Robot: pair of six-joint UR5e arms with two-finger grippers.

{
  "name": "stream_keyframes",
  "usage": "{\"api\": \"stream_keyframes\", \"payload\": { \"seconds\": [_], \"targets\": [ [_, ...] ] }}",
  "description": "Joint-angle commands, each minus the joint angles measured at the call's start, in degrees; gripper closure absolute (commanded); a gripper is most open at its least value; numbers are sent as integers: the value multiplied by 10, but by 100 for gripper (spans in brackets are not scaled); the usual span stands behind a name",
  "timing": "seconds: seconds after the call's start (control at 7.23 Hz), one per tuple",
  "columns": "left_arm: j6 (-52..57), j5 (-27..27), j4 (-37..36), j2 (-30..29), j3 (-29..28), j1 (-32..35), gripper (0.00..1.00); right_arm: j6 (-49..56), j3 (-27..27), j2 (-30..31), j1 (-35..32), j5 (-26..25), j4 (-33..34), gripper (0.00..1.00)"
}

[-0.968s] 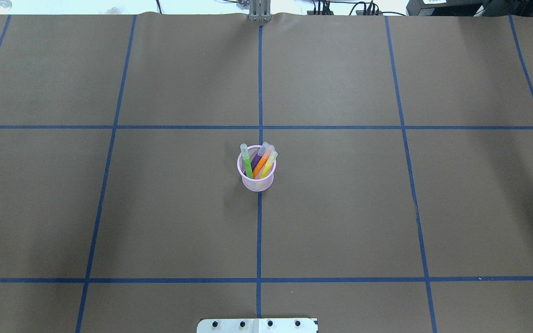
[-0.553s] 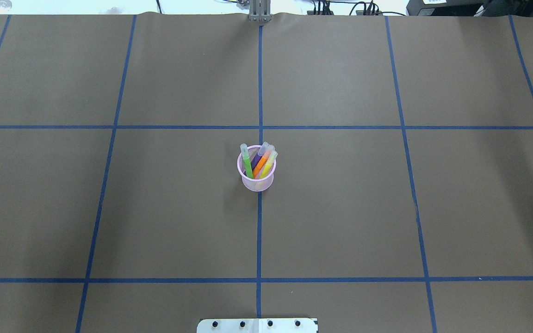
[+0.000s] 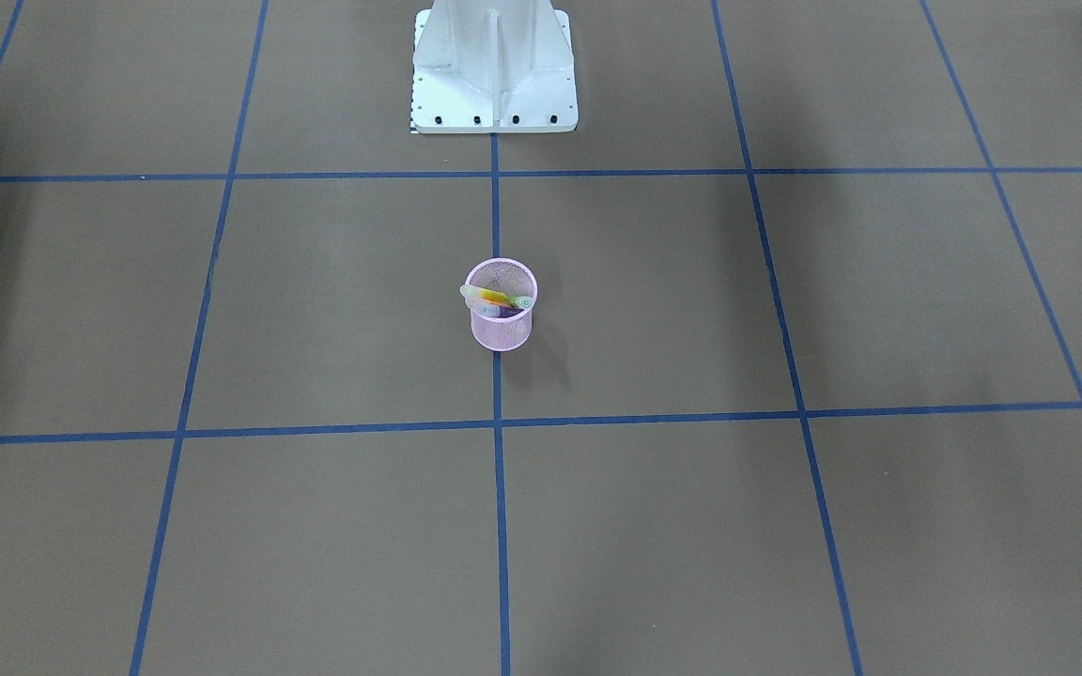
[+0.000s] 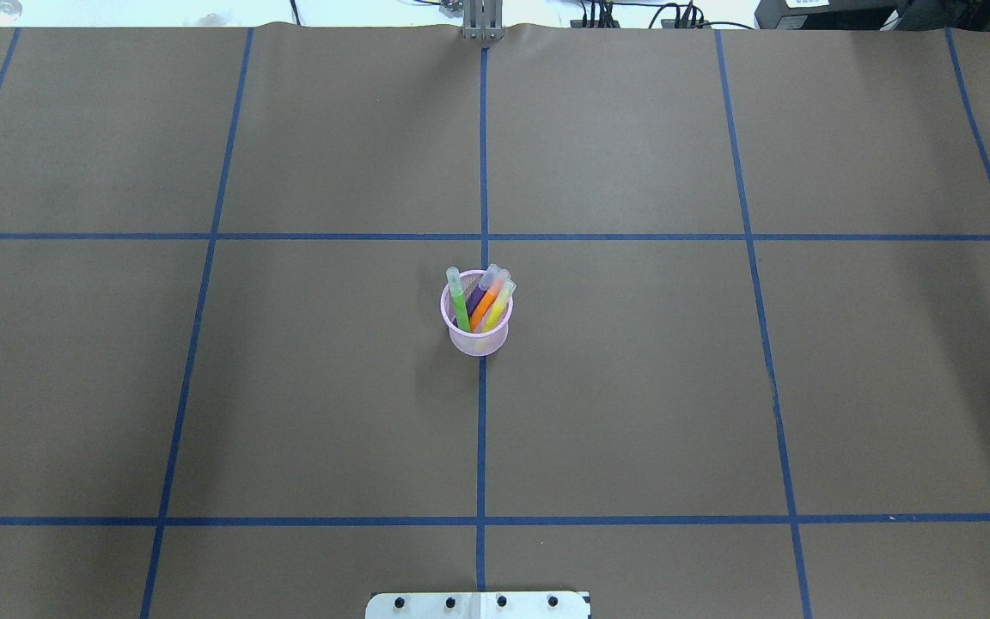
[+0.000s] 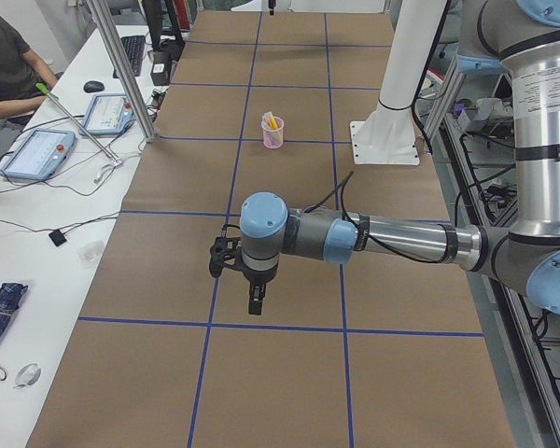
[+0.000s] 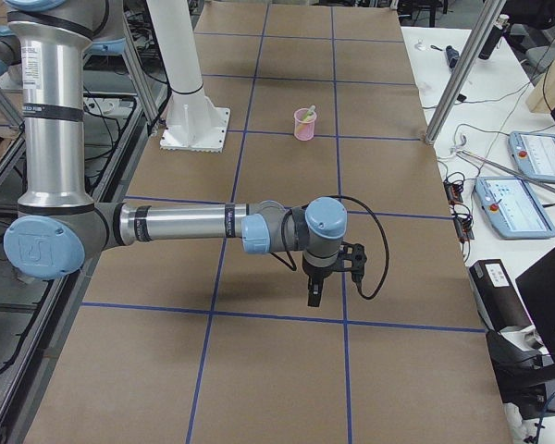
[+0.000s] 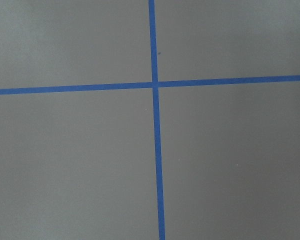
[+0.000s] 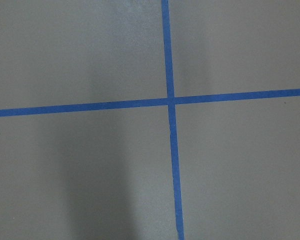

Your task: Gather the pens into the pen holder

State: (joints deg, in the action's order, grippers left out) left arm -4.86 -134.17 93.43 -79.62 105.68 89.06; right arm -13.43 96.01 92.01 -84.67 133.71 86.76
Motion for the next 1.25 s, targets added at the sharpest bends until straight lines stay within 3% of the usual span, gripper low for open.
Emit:
{"api": "stream_keyframes", "payload": {
  "seconds": [0.0,0.42,1.11],
  "targets": [
    [-3,-2,1,-5,-3,-1,0,-2,-2,-15,1,6,1,0],
    [-2,-28,2,-16,-6,-2,0,0,-7,-16,1,9,1,0],
    [-3,-27,2,-17,-7,-3,0,1,-2,-10,0,12,0,0]
  ]
}}
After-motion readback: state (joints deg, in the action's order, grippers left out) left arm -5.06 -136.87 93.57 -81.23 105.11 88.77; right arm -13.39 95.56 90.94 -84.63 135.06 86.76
